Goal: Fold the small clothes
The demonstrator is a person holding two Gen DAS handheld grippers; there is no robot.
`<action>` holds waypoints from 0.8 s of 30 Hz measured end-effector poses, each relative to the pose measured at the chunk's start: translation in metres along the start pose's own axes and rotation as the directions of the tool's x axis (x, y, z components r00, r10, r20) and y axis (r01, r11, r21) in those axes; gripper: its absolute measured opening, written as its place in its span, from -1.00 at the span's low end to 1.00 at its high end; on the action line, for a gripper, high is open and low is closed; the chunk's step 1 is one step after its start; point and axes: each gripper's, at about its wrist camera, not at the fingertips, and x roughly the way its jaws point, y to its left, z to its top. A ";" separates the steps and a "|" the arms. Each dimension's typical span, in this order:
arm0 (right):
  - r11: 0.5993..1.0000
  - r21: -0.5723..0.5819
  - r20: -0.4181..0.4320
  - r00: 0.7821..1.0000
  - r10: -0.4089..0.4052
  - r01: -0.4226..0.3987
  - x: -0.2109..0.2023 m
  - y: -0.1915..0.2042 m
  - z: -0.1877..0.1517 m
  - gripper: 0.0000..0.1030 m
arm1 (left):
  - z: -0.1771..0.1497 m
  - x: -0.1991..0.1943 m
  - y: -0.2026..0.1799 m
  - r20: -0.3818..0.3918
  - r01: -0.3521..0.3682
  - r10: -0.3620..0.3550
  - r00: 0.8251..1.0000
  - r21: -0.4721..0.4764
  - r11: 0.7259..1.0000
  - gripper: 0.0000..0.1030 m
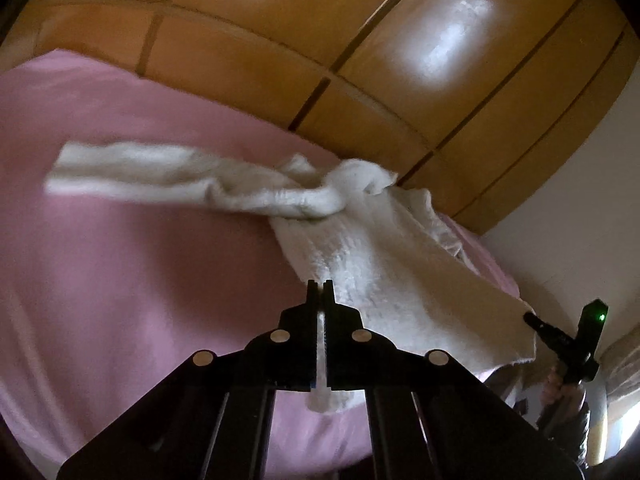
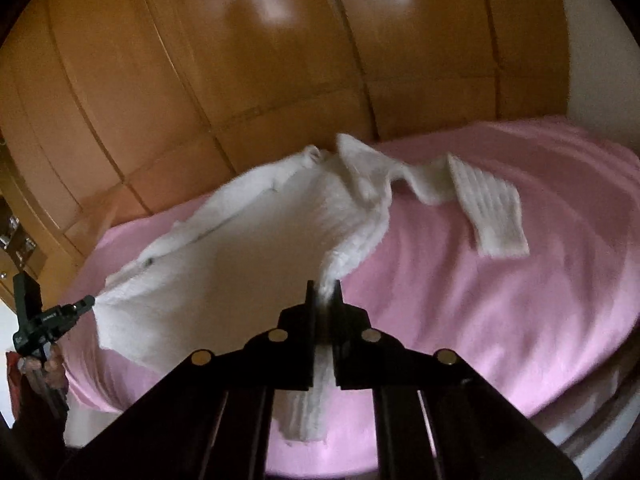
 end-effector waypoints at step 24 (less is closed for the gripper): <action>0.993 -0.027 -0.138 0.983 -0.121 0.119 0.084 0.025 -0.056 0.33 | 0.028 0.016 0.124 0.099 -0.662 0.666 0.739 -0.074 0.746 0.38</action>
